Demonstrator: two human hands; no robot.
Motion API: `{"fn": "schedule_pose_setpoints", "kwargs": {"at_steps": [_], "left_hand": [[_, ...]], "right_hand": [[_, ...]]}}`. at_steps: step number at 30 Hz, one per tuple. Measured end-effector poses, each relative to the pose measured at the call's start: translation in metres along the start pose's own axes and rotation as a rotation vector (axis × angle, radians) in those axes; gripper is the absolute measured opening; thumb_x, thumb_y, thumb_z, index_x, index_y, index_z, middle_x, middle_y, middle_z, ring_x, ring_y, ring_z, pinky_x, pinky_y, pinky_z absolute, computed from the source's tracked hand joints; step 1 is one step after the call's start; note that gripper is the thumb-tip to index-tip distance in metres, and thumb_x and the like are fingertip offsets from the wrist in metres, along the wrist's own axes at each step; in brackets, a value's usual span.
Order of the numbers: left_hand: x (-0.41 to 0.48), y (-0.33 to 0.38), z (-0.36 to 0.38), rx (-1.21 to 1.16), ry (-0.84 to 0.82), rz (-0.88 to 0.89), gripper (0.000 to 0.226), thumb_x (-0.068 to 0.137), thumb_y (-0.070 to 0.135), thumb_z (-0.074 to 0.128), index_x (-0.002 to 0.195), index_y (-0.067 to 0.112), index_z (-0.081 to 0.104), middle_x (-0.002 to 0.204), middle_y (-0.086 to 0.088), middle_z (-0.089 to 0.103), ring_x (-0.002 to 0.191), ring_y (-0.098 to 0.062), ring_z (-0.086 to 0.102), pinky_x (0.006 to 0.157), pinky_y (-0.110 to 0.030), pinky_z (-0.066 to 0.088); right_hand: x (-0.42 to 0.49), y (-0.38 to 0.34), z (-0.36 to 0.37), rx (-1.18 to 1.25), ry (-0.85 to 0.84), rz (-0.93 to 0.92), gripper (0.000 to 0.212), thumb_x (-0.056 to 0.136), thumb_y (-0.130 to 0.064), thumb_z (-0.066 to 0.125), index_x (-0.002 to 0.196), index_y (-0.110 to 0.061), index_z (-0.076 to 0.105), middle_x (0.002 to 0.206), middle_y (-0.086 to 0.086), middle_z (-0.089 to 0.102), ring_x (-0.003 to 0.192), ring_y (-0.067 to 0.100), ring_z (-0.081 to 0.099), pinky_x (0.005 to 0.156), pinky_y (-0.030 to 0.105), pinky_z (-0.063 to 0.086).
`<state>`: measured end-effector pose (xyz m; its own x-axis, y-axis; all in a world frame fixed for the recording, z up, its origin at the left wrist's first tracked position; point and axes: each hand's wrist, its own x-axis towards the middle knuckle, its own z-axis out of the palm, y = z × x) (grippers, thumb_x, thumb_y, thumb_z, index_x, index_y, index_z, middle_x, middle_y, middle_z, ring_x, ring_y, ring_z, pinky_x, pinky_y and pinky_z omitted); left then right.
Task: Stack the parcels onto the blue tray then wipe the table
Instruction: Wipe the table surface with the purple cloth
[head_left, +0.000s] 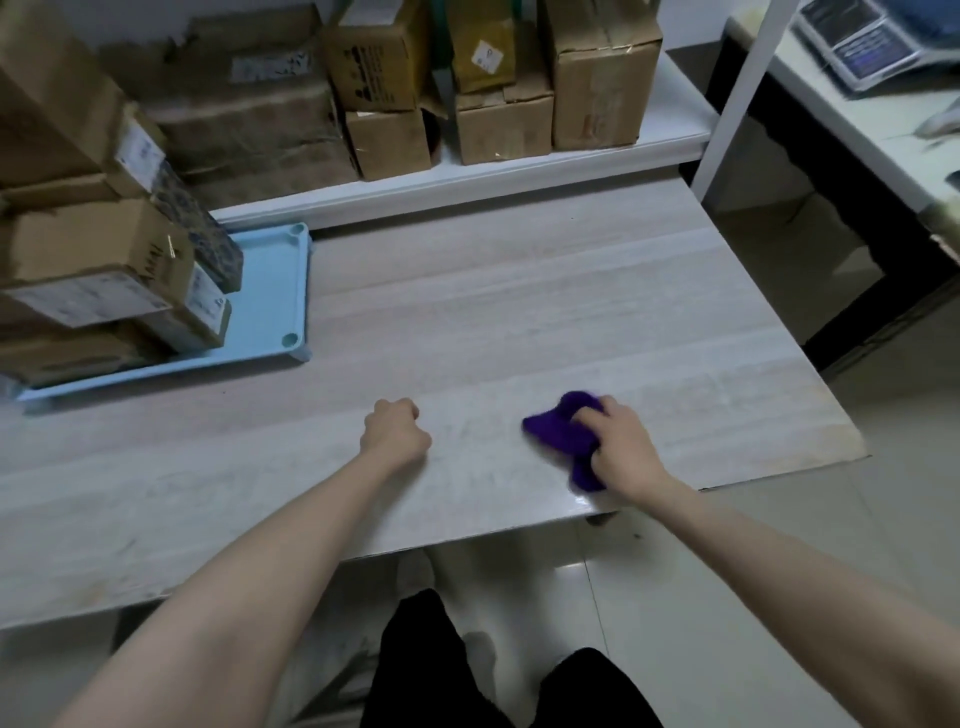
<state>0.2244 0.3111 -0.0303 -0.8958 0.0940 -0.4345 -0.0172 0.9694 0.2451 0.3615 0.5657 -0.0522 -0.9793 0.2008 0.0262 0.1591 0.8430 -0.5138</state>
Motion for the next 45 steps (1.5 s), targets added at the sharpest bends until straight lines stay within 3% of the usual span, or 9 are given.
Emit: {"fn": "schedule_pose_setpoints", "kwargs": {"at_steps": [5, 8, 16, 19, 24, 31, 34, 38, 45], "left_hand": [[-0.008, -0.006, -0.001, -0.08, 0.001, -0.021, 0.037, 0.08, 0.009, 0.056, 0.116, 0.013, 0.059, 0.129, -0.012, 0.051, 0.113, -0.03, 0.053, 0.087, -0.031, 0.046], [-0.012, -0.011, -0.008, -0.134, 0.012, -0.055, 0.038, 0.08, 0.009, 0.056, 0.118, 0.013, 0.06, 0.131, -0.011, 0.053, 0.113, -0.028, 0.055, 0.089, -0.031, 0.048], [-0.012, -0.005, -0.034, -0.11, 0.007, -0.036, 0.04, 0.081, 0.006, 0.053, 0.12, 0.013, 0.06, 0.132, -0.011, 0.052, 0.115, -0.028, 0.055, 0.086, -0.03, 0.047], [-0.008, -0.006, -0.038, -0.114, 0.009, -0.004, 0.044, 0.081, 0.007, 0.052, 0.123, 0.014, 0.058, 0.134, -0.011, 0.05, 0.117, -0.028, 0.053, 0.093, -0.032, 0.047], [-0.005, -0.032, -0.049, -0.131, 0.02, 0.011, 0.045, 0.08, 0.003, 0.05, 0.124, 0.012, 0.059, 0.134, -0.01, 0.053, 0.118, -0.026, 0.054, 0.091, -0.029, 0.045], [0.004, -0.12, -0.085, -0.301, 0.285, -0.158, 0.027, 0.089, 0.011, 0.053, 0.114, 0.005, 0.063, 0.118, -0.015, 0.064, 0.11, -0.03, 0.057, 0.086, -0.03, 0.043], [0.019, -0.145, -0.101, -0.355, 0.349, -0.223, 0.032, 0.093, 0.022, 0.052, 0.117, 0.001, 0.06, 0.118, -0.018, 0.063, 0.109, -0.033, 0.058, 0.083, -0.03, 0.042], [0.046, -0.176, -0.11, -0.375, 0.275, -0.283, 0.036, 0.09, 0.012, 0.055, 0.124, 0.002, 0.058, 0.13, -0.017, 0.056, 0.119, -0.032, 0.053, 0.096, -0.031, 0.041], [0.068, -0.223, -0.118, -0.466, 0.318, -0.312, 0.034, 0.079, -0.003, 0.052, 0.109, 0.006, 0.065, 0.109, -0.012, 0.067, 0.105, -0.027, 0.061, 0.088, -0.029, 0.047]], "right_hand": [[-0.049, -0.107, 0.079, -0.058, -0.236, -0.694, 0.03, 0.052, -0.003, 0.078, 0.078, -0.013, 0.068, 0.074, 0.011, 0.057, 0.062, 0.029, 0.055, 0.058, 0.028, 0.043], [-0.046, -0.13, 0.089, -0.171, -0.341, -0.868, 0.028, 0.056, -0.005, 0.083, 0.078, -0.014, 0.069, 0.073, 0.009, 0.057, 0.06, 0.027, 0.053, 0.052, 0.029, 0.045], [-0.036, 0.016, -0.025, -0.465, -0.257, -0.358, 0.04, 0.035, -0.013, 0.089, 0.067, -0.021, 0.067, 0.071, 0.003, 0.058, 0.053, 0.025, 0.051, 0.045, 0.025, 0.033], [-0.033, -0.015, 0.0, -0.448, -0.321, -0.267, 0.045, 0.03, -0.015, 0.088, 0.07, -0.02, 0.068, 0.072, 0.005, 0.057, 0.057, 0.026, 0.054, 0.046, 0.028, 0.028], [-0.008, -0.146, 0.07, -0.35, -0.338, -0.258, 0.038, 0.08, -0.01, 0.061, 0.117, -0.01, 0.056, 0.116, 0.016, 0.049, 0.105, 0.037, 0.048, 0.07, 0.038, 0.033], [0.072, -0.267, 0.112, 0.012, -0.415, -0.505, 0.05, 0.081, -0.008, 0.057, 0.13, -0.014, 0.053, 0.118, 0.016, 0.045, 0.103, 0.036, 0.048, 0.076, 0.039, 0.046], [0.115, -0.255, 0.105, -0.082, -0.186, -0.378, 0.065, 0.081, -0.02, 0.057, 0.143, -0.026, 0.041, 0.143, 0.017, 0.034, 0.118, 0.039, 0.042, 0.09, 0.045, 0.043], [0.126, -0.255, 0.128, -0.254, -0.386, -0.099, 0.067, 0.087, -0.031, 0.055, 0.148, -0.022, 0.027, 0.157, 0.011, 0.015, 0.136, 0.04, 0.023, 0.106, 0.051, 0.031], [0.094, -0.353, 0.199, -0.079, -0.649, -0.69, 0.052, 0.086, -0.005, 0.055, 0.136, -0.017, 0.048, 0.137, 0.01, 0.04, 0.111, 0.036, 0.04, 0.084, 0.046, 0.047]]}}
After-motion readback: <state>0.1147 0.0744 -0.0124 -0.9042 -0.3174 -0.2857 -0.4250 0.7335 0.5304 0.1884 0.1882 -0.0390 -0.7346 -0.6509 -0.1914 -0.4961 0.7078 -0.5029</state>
